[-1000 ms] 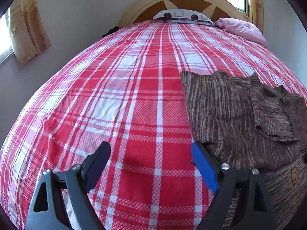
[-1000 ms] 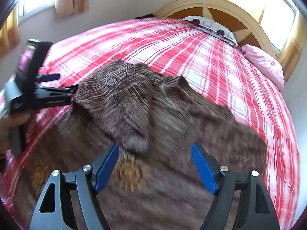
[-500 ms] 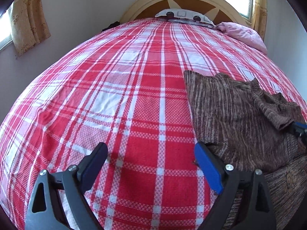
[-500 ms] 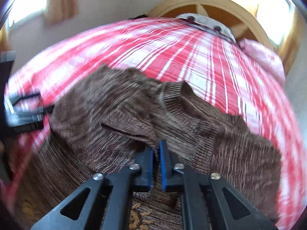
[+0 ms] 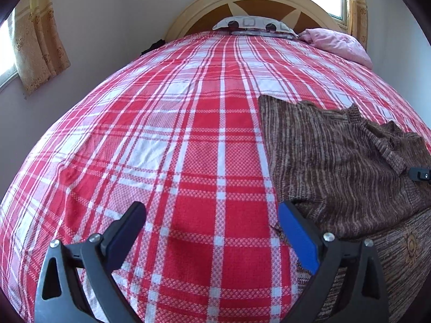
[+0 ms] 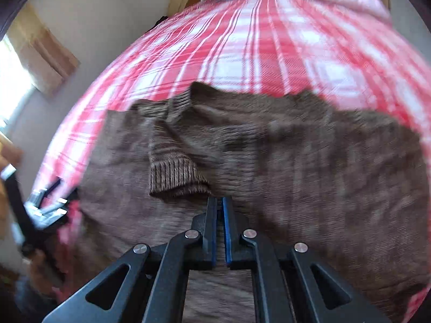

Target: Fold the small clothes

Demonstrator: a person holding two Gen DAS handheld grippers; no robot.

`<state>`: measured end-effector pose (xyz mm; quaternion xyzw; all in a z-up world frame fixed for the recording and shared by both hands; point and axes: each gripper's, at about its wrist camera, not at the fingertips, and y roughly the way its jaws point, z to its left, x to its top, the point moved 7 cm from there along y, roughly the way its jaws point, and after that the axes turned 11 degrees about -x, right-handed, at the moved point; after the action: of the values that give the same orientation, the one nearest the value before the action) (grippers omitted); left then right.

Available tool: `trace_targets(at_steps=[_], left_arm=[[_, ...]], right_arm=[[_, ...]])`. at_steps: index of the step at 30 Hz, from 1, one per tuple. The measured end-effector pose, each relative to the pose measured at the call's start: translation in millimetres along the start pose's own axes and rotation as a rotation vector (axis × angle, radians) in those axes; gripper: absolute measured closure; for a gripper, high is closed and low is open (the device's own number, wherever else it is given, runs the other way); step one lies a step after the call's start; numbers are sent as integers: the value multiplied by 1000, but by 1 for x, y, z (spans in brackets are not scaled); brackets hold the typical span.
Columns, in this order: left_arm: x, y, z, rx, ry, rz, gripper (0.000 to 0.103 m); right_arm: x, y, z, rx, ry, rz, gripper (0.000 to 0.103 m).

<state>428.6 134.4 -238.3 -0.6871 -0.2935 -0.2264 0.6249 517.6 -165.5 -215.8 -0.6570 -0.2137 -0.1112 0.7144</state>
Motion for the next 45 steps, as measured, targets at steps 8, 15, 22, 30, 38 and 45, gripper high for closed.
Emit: trace_targets(at_steps=[8, 15, 22, 30, 38, 45], left_arm=[[0, -1, -3, 25, 16, -7, 2], [-1, -1, 1, 7, -16, -1, 0], [-1, 2, 5, -17, -41, 9, 0], [1, -9, -1, 9, -9, -38, 0], [-1, -4, -14, -18, 50, -4, 0], [-2, -1, -24, 12, 96, -1, 0]], right_arm=[[7, -47, 38, -33, -149, -213, 92], [6, -9, 106, 279, -152, -70, 22], [40, -2, -15, 3, 171, -136, 22], [14, -45, 29, 114, -34, -228, 22], [-43, 5, 63, 46, -232, -52, 22], [-52, -14, 50, -10, -267, -75, 22]])
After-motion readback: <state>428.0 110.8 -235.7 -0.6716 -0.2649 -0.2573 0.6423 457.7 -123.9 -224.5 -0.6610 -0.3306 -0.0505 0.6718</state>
